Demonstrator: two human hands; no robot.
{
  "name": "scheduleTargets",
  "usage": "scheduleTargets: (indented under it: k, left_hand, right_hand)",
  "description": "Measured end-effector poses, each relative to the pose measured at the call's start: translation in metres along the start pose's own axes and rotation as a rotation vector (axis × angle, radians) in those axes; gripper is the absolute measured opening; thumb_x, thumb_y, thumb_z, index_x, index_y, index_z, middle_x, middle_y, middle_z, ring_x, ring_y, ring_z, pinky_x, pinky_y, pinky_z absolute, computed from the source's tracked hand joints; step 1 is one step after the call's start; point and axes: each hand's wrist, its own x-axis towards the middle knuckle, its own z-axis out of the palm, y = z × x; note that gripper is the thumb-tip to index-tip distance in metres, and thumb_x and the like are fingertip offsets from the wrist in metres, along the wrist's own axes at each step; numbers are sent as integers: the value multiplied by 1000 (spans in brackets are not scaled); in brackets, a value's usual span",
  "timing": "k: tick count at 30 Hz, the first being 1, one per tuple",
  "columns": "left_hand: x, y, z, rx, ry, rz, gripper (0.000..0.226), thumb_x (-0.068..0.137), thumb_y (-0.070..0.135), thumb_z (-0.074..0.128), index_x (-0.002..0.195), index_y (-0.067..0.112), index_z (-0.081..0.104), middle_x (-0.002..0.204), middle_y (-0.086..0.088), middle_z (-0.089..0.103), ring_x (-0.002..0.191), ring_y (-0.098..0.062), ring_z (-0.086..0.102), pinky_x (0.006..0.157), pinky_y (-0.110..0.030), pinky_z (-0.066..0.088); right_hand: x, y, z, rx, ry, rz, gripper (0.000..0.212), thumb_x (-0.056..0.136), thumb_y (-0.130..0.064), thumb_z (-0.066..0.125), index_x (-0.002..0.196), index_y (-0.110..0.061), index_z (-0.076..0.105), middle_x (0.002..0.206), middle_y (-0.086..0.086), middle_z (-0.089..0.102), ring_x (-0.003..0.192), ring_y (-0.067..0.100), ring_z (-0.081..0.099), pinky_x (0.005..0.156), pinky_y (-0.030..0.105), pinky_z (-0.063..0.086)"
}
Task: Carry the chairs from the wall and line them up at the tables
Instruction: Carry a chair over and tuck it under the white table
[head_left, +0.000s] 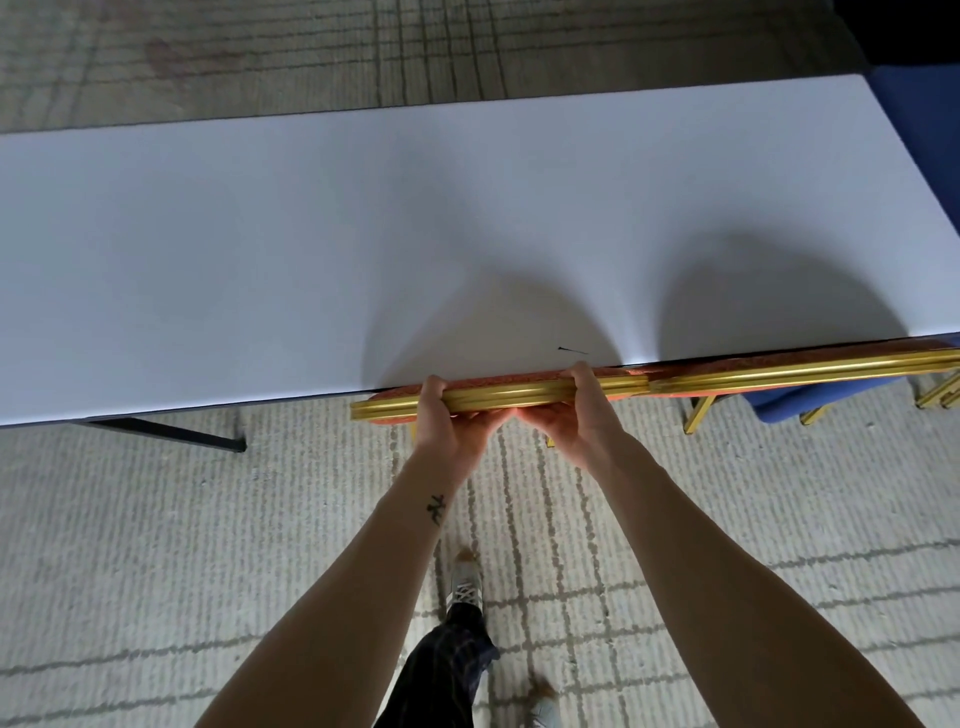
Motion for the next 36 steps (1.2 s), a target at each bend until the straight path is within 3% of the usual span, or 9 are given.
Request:
scheduleTargets:
  k: [6,13,19,26,29,32,36]
  left_hand:
    - [-5,0,2,-21,13,-22,45,91,13,62,131,-2,52,128,-32,61,118,-53,58,102,-70,45]
    - [-3,-12,4,24,25,20,38,96,19,55,129,0,58,124,-29,66,116,-47,63,100,-66,50]
    - [-4,-4,5,44,53,-10,35,95,17,54,127,0,54,123,-31,63,113,-49,62,102,-67,47]
    - [-10,-1,10,40,41,-39,26,96,11,54,119,0,53,119,-31,62,115,-51,59,103,-68,46]
    - [-7,-1,11,21,62,-12,26,96,15,52,117,-1,54,117,-29,63,114,-50,60,102,-68,47]
    - [0,-4,12,26,70,-2,29,95,16,53,119,-1,54,121,-29,63,114,-49,61,98,-68,49]
    - [-2,-6,12,39,58,-10,27,97,17,52,118,0,55,123,-29,63,115,-48,62,100,-66,49]
  right_hand:
    - [-6,-3,3,23,48,-5,44,91,-11,57,133,1,53,118,25,64,113,42,66,95,62,54]
    - [-3,0,-6,-29,44,-41,27,101,-20,50,119,-2,59,112,23,69,108,38,69,98,58,54]
    - [-5,0,4,-28,64,-40,25,100,-20,53,119,-5,57,104,20,68,98,36,70,79,52,61]
    - [-11,-1,7,15,117,-43,43,96,-16,58,135,2,54,115,24,68,107,39,69,85,56,59]
    - [-8,0,8,63,86,-21,41,96,-14,57,134,2,53,124,27,65,112,41,67,88,58,58]
    - [-6,-3,3,31,63,-15,37,97,-15,55,130,2,54,116,25,66,111,40,68,88,55,59]
    - [-10,-6,3,-7,49,-7,28,99,-18,52,121,-1,57,103,21,68,98,35,70,76,46,62]
